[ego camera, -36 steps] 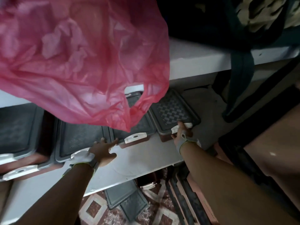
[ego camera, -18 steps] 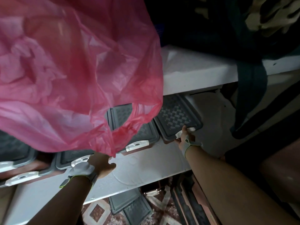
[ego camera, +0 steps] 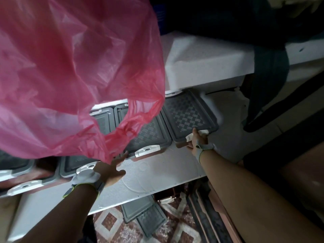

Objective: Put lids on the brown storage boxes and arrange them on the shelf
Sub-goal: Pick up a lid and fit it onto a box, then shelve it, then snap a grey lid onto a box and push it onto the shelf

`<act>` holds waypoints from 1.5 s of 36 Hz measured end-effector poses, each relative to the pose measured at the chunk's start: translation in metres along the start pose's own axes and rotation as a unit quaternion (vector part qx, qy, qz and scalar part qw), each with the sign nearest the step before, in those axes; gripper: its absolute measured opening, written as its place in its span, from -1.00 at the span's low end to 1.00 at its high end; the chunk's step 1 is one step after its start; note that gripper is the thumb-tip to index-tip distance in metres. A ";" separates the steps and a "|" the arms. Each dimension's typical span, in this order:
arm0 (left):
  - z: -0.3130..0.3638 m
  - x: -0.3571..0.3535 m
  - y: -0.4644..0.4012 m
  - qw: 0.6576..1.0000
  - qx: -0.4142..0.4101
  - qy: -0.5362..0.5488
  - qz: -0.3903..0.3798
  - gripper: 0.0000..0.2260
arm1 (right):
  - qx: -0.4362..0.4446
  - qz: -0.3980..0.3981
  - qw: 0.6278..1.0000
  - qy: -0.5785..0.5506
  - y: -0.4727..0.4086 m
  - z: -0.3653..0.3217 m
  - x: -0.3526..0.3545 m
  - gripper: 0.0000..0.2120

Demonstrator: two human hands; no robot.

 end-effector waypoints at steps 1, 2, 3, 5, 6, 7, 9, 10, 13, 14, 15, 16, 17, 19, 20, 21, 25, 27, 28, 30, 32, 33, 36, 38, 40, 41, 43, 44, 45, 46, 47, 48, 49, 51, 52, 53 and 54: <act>-0.001 -0.002 0.000 1.000 0.002 -0.002 0.003 -0.29 | 0.013 0.002 1.000 0.019 -0.001 0.001 -0.001 -0.60; 0.001 0.000 -0.001 1.000 0.002 -0.005 0.009 -0.29 | 0.025 0.009 0.999 0.031 -0.003 -0.004 -0.001 -0.59; 0.001 -0.001 -0.001 1.000 0.004 -0.013 0.010 -0.29 | 0.027 0.016 0.999 0.037 -0.001 -0.002 -0.001 -0.58; 0.002 -0.002 -0.004 1.000 0.005 -0.028 0.009 -0.30 | 0.021 0.013 0.998 0.059 0.002 0.002 -0.002 -0.51; 0.002 -0.002 -0.004 0.999 0.005 -0.032 0.005 -0.30 | 0.002 -0.004 0.998 0.070 0.007 0.006 -0.005 -0.47; 0.002 -0.003 -0.004 0.999 0.004 -0.033 0.003 -0.30 | -0.031 -0.027 0.997 0.064 0.014 0.012 -0.008 -0.44; 0.001 -0.005 -0.005 1.000 0.003 -0.028 0.001 -0.30 | -0.084 -0.069 0.993 0.040 0.031 0.022 -0.016 -0.44; 0.000 -0.007 -0.005 1.000 0.001 -0.025 0.002 -0.30 | -0.084 -0.082 0.992 0.038 0.039 0.027 -0.018 -0.48; -0.005 -0.014 -0.004 1.000 -0.015 -0.024 0.012 -0.27 | -0.043 -0.101 0.992 0.068 0.059 0.038 -0.022 -0.65; -0.007 -0.016 -0.004 0.999 -0.024 -0.019 0.018 -0.26 | -0.037 -0.107 0.991 0.075 0.066 0.041 -0.022 -0.67; -0.009 -0.019 -0.002 0.999 -0.031 -0.004 0.021 -0.25 | -0.035 -0.117 0.989 0.083 0.074 0.044 -0.022 -0.65; -0.011 -0.022 -0.001 0.999 -0.039 0.011 0.027 -0.24 | -0.037 -0.130 0.986 0.093 0.085 0.048 -0.020 -0.61; -0.010 -0.021 -0.003 0.998 -0.045 0.023 0.035 -0.24 | -0.044 -0.145 0.983 0.105 0.087 0.049 -0.020 -0.54; -0.015 -0.026 0.002 0.995 -0.070 0.053 0.048 -0.25 | -0.057 -0.166 0.976 0.126 0.102 0.060 -0.012 -0.48; -0.020 -0.030 0.008 0.991 -0.089 0.083 0.061 -0.27 | -0.068 -0.173 0.973 0.136 0.116 0.069 -0.005 -0.52; -0.020 -0.025 0.010 0.983 -0.103 0.123 0.089 -0.30 | -0.077 -0.189 0.968 0.146 0.120 0.069 -0.001 -0.59; -0.037 -0.038 0.052 0.916 -0.242 0.212 0.238 -0.55 | -0.134 -0.197 0.950 0.203 0.158 0.115 0.026 -0.74; -0.038 -0.054 0.076 0.895 -0.283 0.226 0.262 -0.66 | -0.173 -0.203 0.936 0.229 0.172 0.138 0.033 -0.78; -0.041 -0.066 0.086 0.894 -0.298 0.233 0.242 -0.71 | -0.190 -0.208 0.928 0.242 0.183 0.151 0.033 -0.75; -0.050 -0.096 0.098 0.909 -0.300 0.233 0.172 -0.77 | -0.197 -0.210 0.921 0.264 0.199 0.175 0.033 -0.76; -0.065 -0.130 0.104 0.924 -0.278 0.244 0.101 -0.80 | -0.179 -0.204 0.922 0.278 0.214 0.203 0.037 -0.87; -0.067 -0.140 0.107 0.928 -0.268 0.245 0.079 -0.82 | -0.163 -0.203 0.926 0.273 0.218 0.207 0.040 -0.90; -0.086 -0.183 0.101 0.944 -0.242 0.225 0.020 -0.83 | -0.171 -0.242 0.921 0.254 0.230 0.241 0.037 -0.85; -0.099 -0.204 0.096 0.954 -0.201 0.223 -0.012 -0.81 | -0.177 -0.253 0.914 0.264 0.234 0.253 0.035 -0.81; -0.111 -0.243 0.079 0.961 -0.171 0.212 -0.038 -0.81 | -0.180 -0.264 0.905 0.280 0.223 0.287 0.032 -0.79; -0.114 -0.259 0.070 0.962 -0.166 0.212 -0.051 -0.81 | -0.179 -0.257 0.905 0.288 0.215 0.300 0.033 -0.81; -0.120 -0.283 0.056 0.965 -0.151 0.204 -0.068 -0.81 | -0.202 -0.254 0.903 0.281 0.204 0.323 0.036 -0.78; -0.121 -0.306 0.041 0.967 -0.143 0.195 -0.075 -0.81 | -0.208 -0.259 0.905 0.264 0.192 0.350 0.037 -0.78; -0.123 -0.309 0.036 0.967 -0.133 0.198 -0.086 -0.81 | -0.198 -0.257 0.906 0.273 0.188 0.352 0.036 -0.80; -0.125 -0.329 0.022 0.970 -0.113 0.190 -0.097 -0.80 | -0.186 -0.260 0.899 0.299 0.176 0.372 0.036 -0.82; -0.127 -0.352 0.006 0.971 -0.108 0.191 -0.097 -0.80 | -0.165 -0.265 0.899 0.307 0.165 0.392 0.037 -0.85; -0.127 -0.369 -0.009 0.974 -0.101 0.177 -0.102 -0.80 | -0.152 -0.276 0.896 0.314 0.153 0.409 0.036 -0.86; -0.128 -0.387 -0.026 0.975 -0.094 0.173 -0.103 -0.79 | -0.145 -0.278 0.895 0.318 0.141 0.426 0.036 -0.86; -0.130 -0.428 -0.060 0.979 -0.088 0.158 -0.095 -0.80 | -0.133 -0.286 0.891 0.326 0.114 0.461 0.038 -0.85; -0.131 -0.445 -0.077 0.982 -0.080 0.144 -0.095 -0.81 | -0.129 -0.291 0.887 0.334 0.100 0.477 0.038 -0.83; -0.132 -0.463 -0.094 0.983 -0.082 0.137 -0.089 -0.81 | -0.118 -0.296 0.884 0.341 0.086 0.492 0.038 -0.81; -0.132 -0.480 -0.110 0.985 -0.082 0.124 -0.087 -0.81 | -0.099 -0.304 0.877 0.360 0.073 0.507 0.038 -0.80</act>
Point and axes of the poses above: each hand's wrist, its own y-axis away from the middle knuckle, its own x-axis out of the back of the hand, z = x × y, the point moved 5 cm from there along -y, towards the middle knuckle, and after that the axes turned 9 degrees about x, right-handed, at the moved point
